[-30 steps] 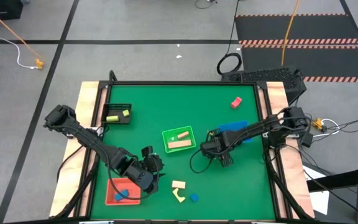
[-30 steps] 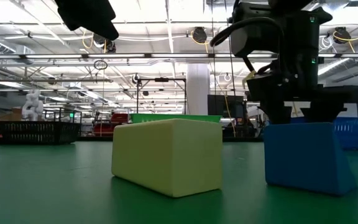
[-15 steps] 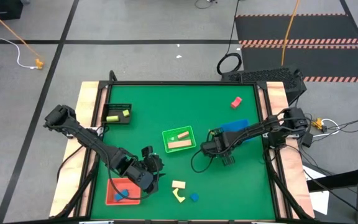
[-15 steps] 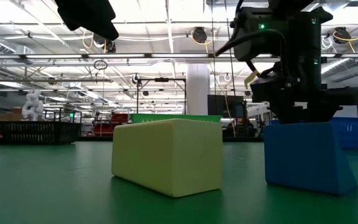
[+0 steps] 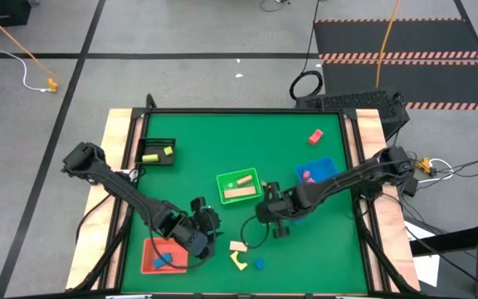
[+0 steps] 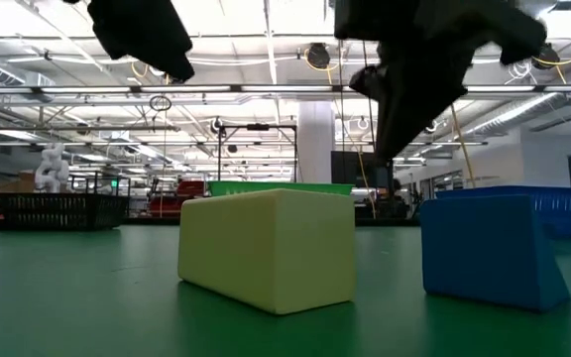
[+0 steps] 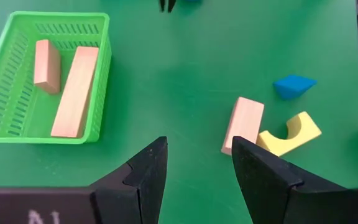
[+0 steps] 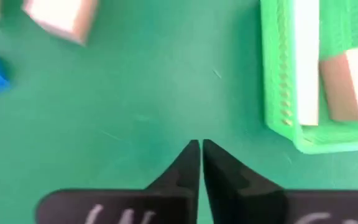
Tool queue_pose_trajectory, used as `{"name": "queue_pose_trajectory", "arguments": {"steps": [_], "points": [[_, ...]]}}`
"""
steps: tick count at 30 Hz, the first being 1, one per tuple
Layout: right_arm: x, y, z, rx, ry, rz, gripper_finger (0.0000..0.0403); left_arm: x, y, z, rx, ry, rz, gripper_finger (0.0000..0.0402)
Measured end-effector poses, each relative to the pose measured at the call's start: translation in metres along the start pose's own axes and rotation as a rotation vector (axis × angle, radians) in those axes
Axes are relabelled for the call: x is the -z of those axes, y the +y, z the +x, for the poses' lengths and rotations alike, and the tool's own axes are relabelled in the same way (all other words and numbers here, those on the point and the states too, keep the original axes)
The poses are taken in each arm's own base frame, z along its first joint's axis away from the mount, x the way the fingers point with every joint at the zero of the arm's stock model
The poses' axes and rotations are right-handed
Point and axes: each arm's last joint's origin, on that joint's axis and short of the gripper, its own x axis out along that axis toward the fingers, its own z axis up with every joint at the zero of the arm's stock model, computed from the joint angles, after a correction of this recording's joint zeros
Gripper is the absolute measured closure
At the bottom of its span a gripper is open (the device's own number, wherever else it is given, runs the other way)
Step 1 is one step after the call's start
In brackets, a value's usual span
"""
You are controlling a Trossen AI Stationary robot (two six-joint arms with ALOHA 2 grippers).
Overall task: Sort & place blocks by color
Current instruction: Put the top blue block into the red bin
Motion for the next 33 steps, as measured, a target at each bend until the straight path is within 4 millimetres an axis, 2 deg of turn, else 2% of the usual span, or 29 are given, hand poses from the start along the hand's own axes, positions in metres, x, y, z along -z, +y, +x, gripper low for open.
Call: {"name": "queue_pose_trajectory", "arguments": {"steps": [3, 6, 14, 18, 21, 26, 33], "points": [[-0.001, 0.005, -0.004, -0.009, -0.009, 0.107, 0.0401, 0.005, -0.003, 0.01, -0.011, 0.026, -0.006, 0.022], [0.009, 0.007, -0.005, -0.014, 0.095, 0.253, 0.0377, 0.01, -0.006, 0.017, -0.021, 0.043, -0.022, 0.022], [0.03, 0.006, -0.009, 0.042, 0.323, 0.563, 0.0241, 0.008, -0.009, 0.019, 0.0, 0.018, -0.039, 0.022], [0.039, 0.006, -0.002, 0.055, 0.366, 0.703, 0.0179, 0.009, -0.012, 0.018, 0.015, 0.009, -0.034, 0.022], [0.051, 0.007, 0.005, 0.08, 0.412, 0.757, 0.0149, 0.01, -0.014, 0.017, 0.019, 0.01, -0.031, 0.022], [0.069, 0.007, 0.019, 0.082, 0.452, 0.788, 0.0134, 0.013, -0.018, 0.015, 0.03, 0.011, -0.02, 0.022], [0.082, 0.008, 0.035, 0.057, 0.398, 0.794, 0.0169, 0.013, -0.018, 0.014, 0.033, 0.01, -0.025, 0.022]]}}
